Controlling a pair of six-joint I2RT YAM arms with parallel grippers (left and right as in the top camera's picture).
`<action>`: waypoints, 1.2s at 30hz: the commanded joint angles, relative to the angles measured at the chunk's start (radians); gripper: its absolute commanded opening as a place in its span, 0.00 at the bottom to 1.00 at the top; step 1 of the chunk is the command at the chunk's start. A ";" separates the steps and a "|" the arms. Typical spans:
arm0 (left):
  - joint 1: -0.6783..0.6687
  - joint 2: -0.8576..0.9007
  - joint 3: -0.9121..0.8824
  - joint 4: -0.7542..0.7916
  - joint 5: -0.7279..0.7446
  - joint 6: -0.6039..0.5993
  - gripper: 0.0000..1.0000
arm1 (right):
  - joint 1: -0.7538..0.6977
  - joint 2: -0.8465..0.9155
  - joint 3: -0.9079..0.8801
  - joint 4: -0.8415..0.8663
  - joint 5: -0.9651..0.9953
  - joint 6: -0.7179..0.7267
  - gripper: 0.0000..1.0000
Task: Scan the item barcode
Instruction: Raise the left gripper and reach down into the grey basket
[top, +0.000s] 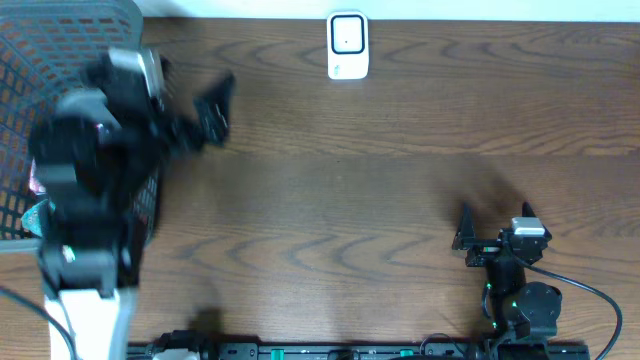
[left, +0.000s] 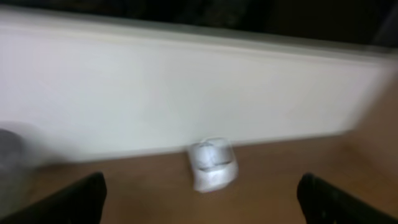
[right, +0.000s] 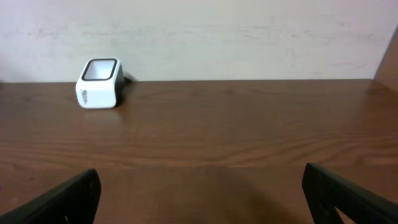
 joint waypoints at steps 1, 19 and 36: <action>0.039 0.165 0.327 -0.188 -0.365 0.208 0.98 | -0.008 -0.005 -0.002 -0.003 -0.005 0.013 0.99; 0.485 0.594 0.822 -0.691 -0.335 0.054 0.98 | -0.008 -0.005 -0.002 -0.003 -0.005 0.013 0.99; 0.485 0.778 0.785 -0.776 -0.482 0.085 0.98 | -0.008 -0.005 -0.002 -0.003 -0.005 0.013 0.99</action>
